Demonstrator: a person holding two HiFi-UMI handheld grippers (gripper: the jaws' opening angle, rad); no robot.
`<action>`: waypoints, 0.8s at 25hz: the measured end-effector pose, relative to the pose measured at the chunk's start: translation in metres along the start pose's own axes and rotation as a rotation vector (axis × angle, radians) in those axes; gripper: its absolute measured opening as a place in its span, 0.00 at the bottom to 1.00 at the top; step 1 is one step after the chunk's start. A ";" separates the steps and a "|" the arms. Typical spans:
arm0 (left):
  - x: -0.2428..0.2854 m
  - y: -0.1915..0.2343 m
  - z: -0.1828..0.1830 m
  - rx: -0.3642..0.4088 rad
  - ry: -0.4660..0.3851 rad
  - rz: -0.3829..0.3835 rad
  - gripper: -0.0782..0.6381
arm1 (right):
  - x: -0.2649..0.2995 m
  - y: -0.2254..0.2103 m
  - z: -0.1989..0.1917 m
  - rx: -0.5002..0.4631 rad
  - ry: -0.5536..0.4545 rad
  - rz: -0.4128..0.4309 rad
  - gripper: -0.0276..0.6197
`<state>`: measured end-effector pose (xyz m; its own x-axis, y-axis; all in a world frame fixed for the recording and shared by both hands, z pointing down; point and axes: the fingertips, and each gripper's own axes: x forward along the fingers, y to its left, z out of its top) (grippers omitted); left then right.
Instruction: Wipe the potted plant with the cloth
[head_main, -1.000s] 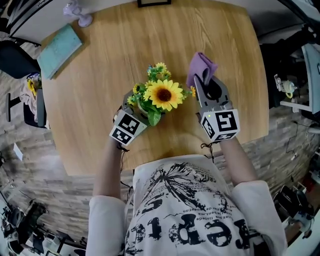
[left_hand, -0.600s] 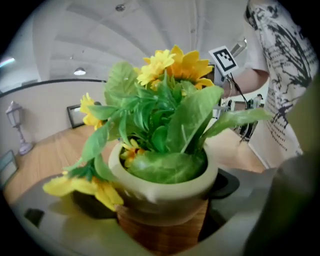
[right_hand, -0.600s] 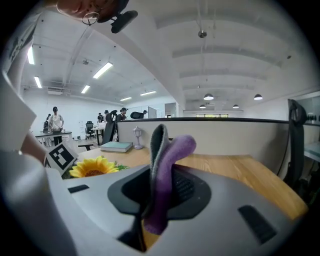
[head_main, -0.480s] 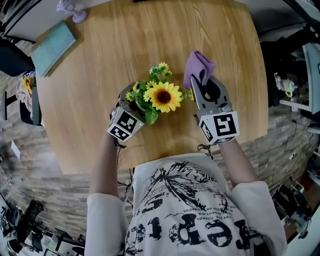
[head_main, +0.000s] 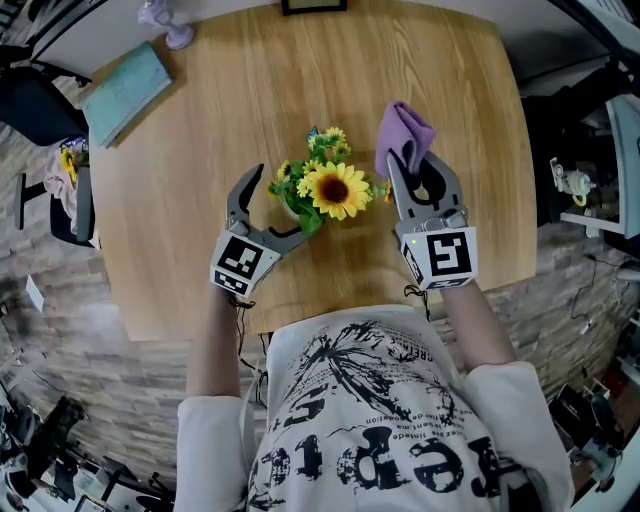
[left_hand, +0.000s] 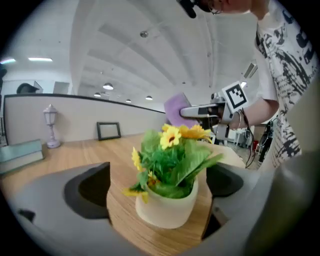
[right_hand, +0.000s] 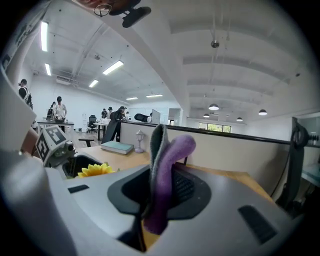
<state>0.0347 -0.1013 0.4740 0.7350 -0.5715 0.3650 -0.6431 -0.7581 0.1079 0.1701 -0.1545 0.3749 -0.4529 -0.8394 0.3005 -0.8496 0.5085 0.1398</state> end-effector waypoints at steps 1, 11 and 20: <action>-0.005 0.001 0.011 0.003 -0.025 0.018 0.93 | -0.003 0.000 0.003 -0.004 -0.005 -0.005 0.16; -0.061 0.025 0.119 -0.010 -0.207 0.324 0.43 | -0.021 0.023 0.029 -0.037 -0.035 0.130 0.16; -0.095 0.020 0.146 0.067 -0.223 0.434 0.12 | -0.033 0.023 0.049 -0.033 -0.099 0.105 0.14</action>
<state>-0.0166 -0.1080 0.3069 0.4347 -0.8870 0.1556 -0.8905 -0.4491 -0.0727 0.1526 -0.1243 0.3223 -0.5646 -0.7954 0.2205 -0.7878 0.5990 0.1436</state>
